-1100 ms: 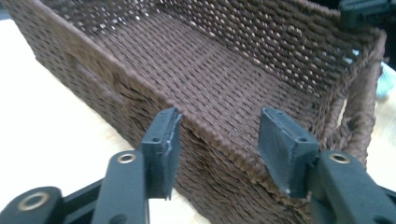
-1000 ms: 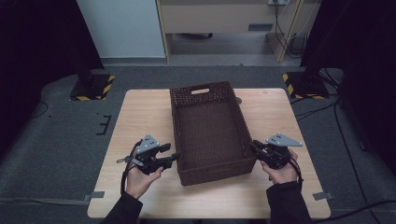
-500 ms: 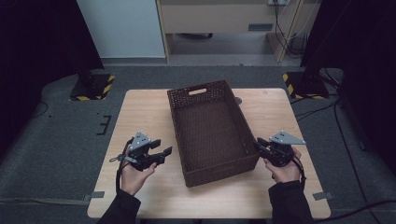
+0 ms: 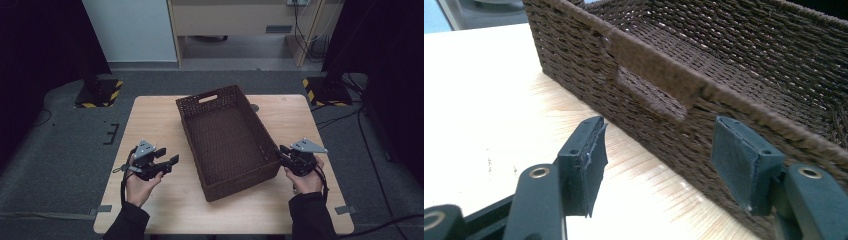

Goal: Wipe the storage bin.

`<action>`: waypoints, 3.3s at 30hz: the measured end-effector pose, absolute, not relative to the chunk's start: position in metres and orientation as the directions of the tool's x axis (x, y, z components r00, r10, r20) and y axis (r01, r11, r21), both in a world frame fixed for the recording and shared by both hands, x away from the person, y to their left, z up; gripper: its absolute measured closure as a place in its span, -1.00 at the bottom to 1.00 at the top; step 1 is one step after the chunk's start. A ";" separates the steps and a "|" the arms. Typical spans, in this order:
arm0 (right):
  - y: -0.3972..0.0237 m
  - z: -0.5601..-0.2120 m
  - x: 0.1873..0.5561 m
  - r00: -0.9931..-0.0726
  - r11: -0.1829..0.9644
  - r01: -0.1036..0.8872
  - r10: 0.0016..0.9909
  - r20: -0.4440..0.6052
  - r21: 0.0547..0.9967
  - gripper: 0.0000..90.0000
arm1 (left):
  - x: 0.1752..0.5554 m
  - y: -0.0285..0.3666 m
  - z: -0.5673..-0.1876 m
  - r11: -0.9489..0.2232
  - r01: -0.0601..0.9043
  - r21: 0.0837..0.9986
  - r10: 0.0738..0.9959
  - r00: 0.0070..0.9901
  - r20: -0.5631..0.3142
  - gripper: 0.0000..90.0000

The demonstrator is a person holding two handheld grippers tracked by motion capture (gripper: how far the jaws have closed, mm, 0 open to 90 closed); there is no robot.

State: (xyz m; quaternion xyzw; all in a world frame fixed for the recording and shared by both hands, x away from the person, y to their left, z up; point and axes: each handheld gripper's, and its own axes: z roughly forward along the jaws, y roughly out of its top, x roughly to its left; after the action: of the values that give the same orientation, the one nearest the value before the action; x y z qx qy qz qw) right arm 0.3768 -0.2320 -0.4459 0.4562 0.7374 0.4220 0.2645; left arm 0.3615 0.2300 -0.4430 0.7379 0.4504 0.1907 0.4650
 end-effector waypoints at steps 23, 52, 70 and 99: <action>-0.230 -0.432 0.340 -0.416 0.187 0.460 0.909 0.025 0.868 0.21 | 0.360 0.242 -0.439 -0.121 0.489 0.864 0.857 0.490 -0.158 -0.18; -0.228 -0.444 0.358 -0.338 0.121 0.443 0.940 0.040 0.888 0.07 | 0.365 0.244 -0.444 -0.138 0.497 0.857 0.869 0.475 -0.136 -0.20; -0.222 -0.446 0.366 -0.326 0.134 0.443 0.945 0.020 0.886 -0.04 | 0.368 0.253 -0.445 -0.120 0.498 0.859 0.884 0.448 -0.136 -0.25; -0.216 -0.442 0.363 -0.339 0.157 0.416 0.941 -0.008 0.896 -0.01 | 0.399 0.272 -0.441 -0.092 0.492 0.866 0.912 0.390 -0.125 -0.28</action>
State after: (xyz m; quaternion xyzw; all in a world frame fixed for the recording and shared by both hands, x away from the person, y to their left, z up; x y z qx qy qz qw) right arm 0.3630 -0.2159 -0.4425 0.4869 0.6965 0.4293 0.3058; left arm 0.3992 0.2716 -0.4412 0.7011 0.5008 0.2330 0.4509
